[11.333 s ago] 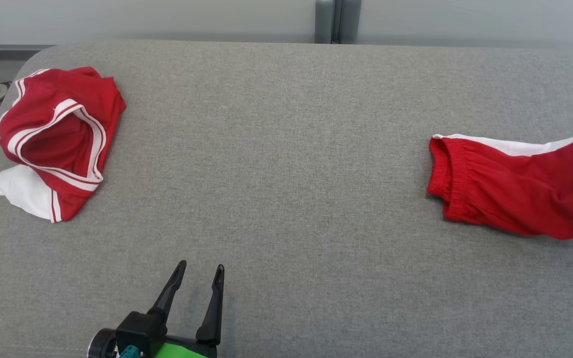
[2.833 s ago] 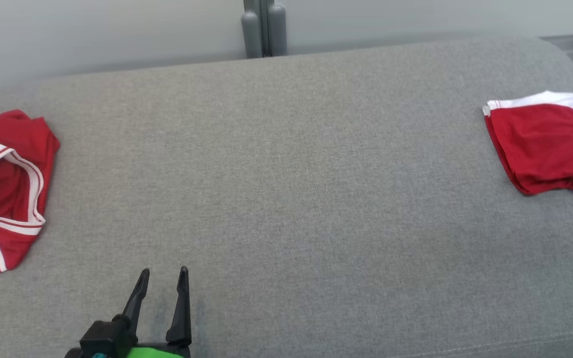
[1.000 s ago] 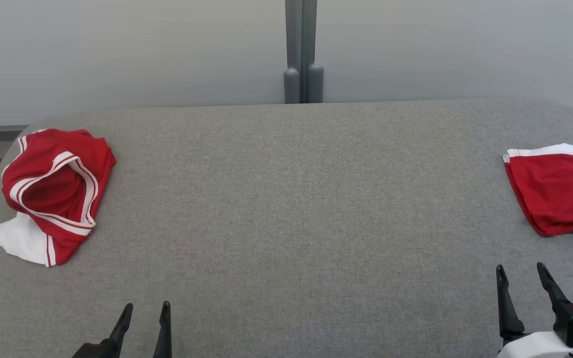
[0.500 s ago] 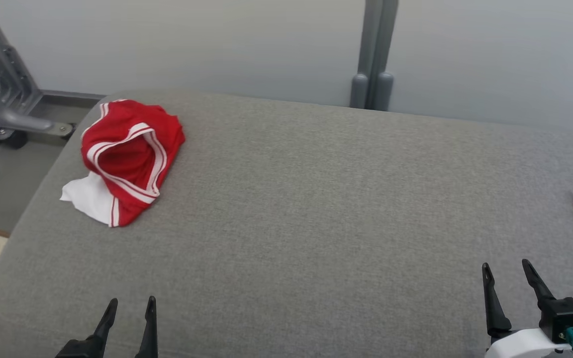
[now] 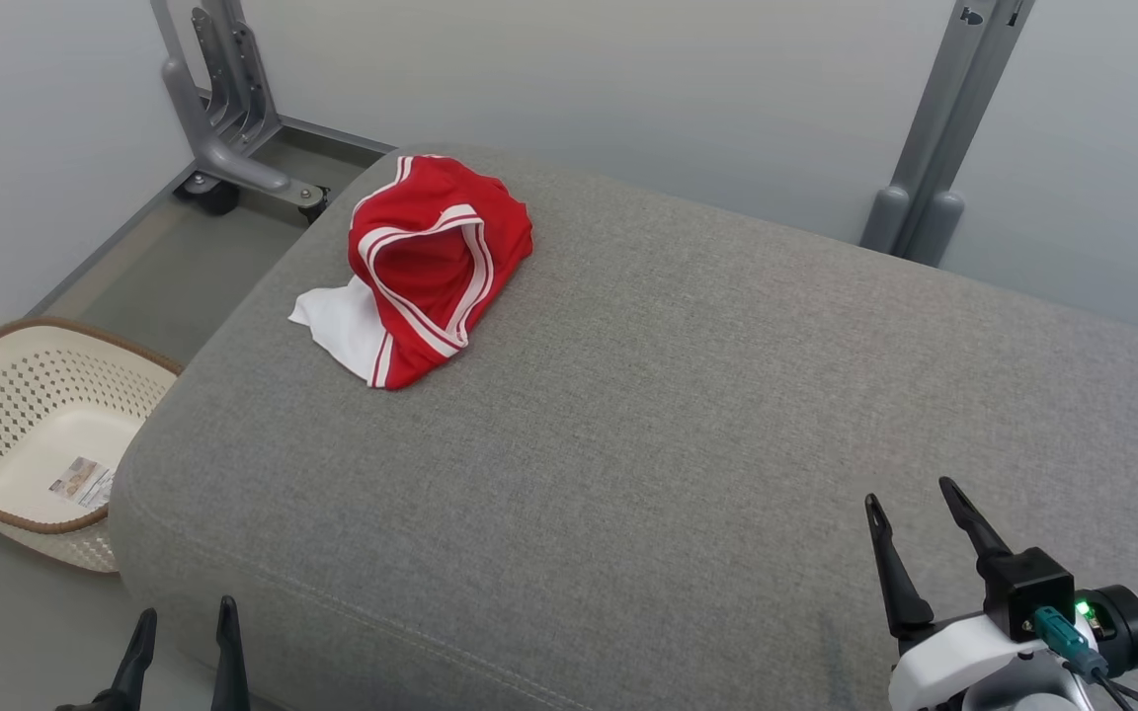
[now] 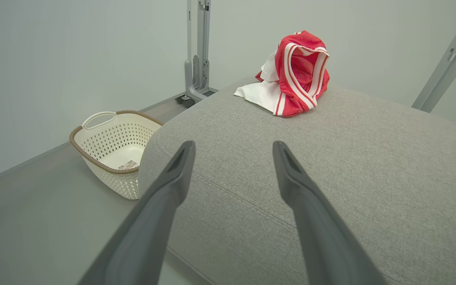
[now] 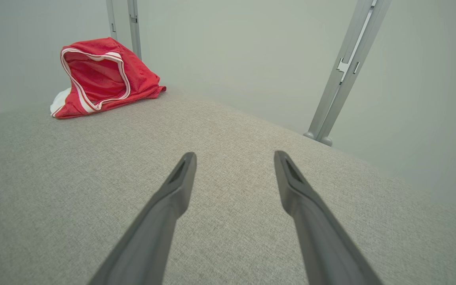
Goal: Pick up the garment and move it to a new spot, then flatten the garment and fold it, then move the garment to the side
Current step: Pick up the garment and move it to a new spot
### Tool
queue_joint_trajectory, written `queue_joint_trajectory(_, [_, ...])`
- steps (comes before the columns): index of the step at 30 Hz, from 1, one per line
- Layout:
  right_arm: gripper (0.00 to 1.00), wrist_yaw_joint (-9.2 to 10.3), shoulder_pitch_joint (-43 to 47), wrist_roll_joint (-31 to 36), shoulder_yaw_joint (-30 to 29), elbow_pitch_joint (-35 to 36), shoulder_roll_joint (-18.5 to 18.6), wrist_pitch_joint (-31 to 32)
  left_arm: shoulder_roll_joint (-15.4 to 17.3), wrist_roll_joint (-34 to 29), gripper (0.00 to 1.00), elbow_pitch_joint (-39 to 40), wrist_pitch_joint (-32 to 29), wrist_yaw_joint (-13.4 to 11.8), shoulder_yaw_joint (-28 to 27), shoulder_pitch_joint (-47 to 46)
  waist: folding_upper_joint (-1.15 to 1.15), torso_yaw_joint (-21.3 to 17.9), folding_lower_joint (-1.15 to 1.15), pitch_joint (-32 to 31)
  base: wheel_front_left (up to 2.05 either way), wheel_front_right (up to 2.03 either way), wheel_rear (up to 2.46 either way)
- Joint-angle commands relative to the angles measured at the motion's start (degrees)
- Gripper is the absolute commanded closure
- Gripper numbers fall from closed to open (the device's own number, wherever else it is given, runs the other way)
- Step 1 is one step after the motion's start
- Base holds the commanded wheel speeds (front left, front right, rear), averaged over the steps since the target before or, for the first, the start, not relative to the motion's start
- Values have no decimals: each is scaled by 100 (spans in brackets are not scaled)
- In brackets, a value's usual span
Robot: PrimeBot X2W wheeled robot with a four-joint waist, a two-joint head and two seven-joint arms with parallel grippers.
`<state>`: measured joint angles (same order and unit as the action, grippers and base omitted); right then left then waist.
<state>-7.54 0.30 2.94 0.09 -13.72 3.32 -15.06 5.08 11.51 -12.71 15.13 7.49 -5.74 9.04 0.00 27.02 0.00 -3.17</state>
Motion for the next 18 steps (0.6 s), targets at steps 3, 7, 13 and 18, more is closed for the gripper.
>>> queue_joint_trajectory(3, [0, 10, -3, -68, 30, -33, 63, -15, -37, 5, 0, 101, 0, -6, -43, 34, 0, 66, 0, 18, 0, 0, 0])
queue_joint_trajectory(7, [0, 10, 182, -82, -94, 31, 100, -15, 14, 140, 0, 94, 0, -5, 165, -293, 0, 95, 0, 76, 0, 0, 0])
queue_joint_trajectory(13, [0, 10, 2, 77, -280, 396, 397, -15, 212, 783, 0, -418, -210, -5, 683, -1676, 0, -3, 0, 998, 0, 0, 0])
queue_joint_trajectory(18, [0, 10, -536, 152, -237, 700, 886, -15, 391, 1206, 0, -1125, -540, -5, 924, -3338, 0, -311, 0, 2143, 0, 0, 0])
